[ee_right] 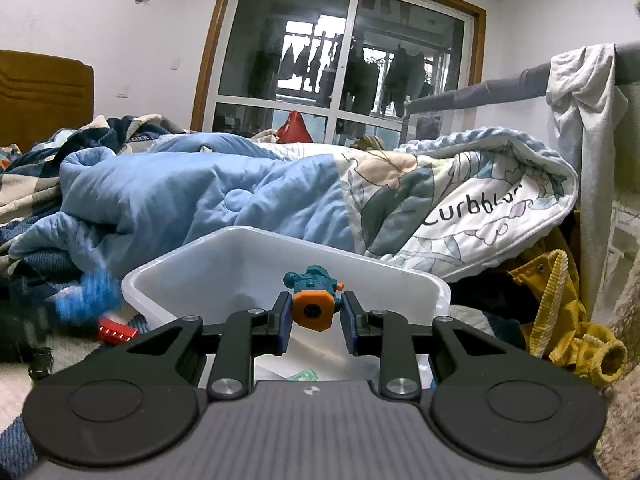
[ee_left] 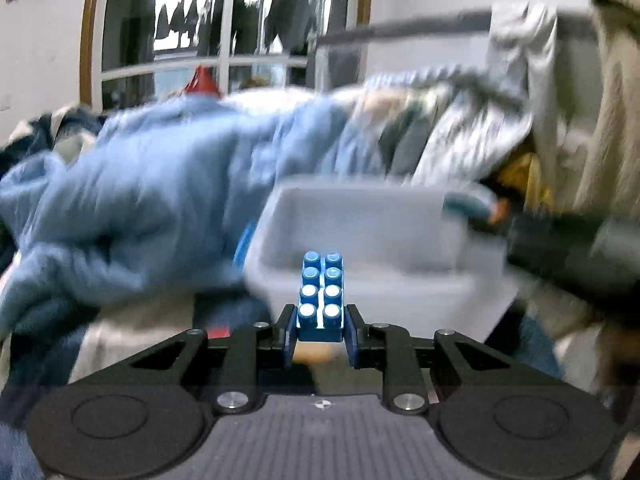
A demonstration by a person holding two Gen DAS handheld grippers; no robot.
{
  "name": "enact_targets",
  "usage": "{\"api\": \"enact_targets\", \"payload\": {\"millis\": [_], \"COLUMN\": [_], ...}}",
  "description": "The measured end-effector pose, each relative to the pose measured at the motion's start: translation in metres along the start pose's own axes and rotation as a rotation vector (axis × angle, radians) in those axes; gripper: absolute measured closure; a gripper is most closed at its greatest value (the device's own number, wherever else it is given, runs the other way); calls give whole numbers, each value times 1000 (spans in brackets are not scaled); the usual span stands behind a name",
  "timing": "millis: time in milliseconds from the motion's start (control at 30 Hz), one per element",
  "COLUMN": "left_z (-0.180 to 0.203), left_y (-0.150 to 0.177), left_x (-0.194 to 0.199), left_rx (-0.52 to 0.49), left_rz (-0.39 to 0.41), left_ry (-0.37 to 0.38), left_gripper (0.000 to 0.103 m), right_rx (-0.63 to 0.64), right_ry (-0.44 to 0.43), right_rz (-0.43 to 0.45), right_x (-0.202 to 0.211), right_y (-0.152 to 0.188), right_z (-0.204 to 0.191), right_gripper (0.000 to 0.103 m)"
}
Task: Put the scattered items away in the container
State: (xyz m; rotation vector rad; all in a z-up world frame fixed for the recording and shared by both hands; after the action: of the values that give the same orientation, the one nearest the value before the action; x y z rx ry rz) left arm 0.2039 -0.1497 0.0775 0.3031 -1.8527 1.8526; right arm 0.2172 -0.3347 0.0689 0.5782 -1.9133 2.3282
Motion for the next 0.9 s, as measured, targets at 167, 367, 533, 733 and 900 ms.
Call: {"api": "enact_targets", "payload": {"millis": [167,367,533,733,900], "left_z": [20,37,40,43,37], "left_y": [-34,-33,-23,-16,-17], "left_x": [-29,-71,-97,-102,-83], "left_rx": [-35,-37,-51,-60,-38], "left_rz": [28,-27,-71,-94,-58], "left_ry": [14,22,17,30,31], "left_gripper": [75,75,75,52,46], "right_rx": [3,-2,8,3,35], "right_ry": [16,32,25,40,53], "right_rz": [-19,-48,-78,-79,-74], "right_x": [-4,-19,-32,-36,-30], "right_y": [4,11,20,24,20], "right_z": [3,9,9,7,1], "right_gripper": [74,74,74,65,53]}}
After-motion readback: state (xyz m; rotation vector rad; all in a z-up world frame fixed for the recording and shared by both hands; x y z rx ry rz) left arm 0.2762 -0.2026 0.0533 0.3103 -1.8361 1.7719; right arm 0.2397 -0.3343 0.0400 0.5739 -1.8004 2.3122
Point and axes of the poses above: each gripper's, at about its wrist camera, not at the fingertips, and x roughly against the way its jaws point, z to its right, y to its underside, the point moved 3 cm from there along -x, roughly the way its jaws point, and after that the axes turned 3 degrees about -y, right-handed, at the moved point
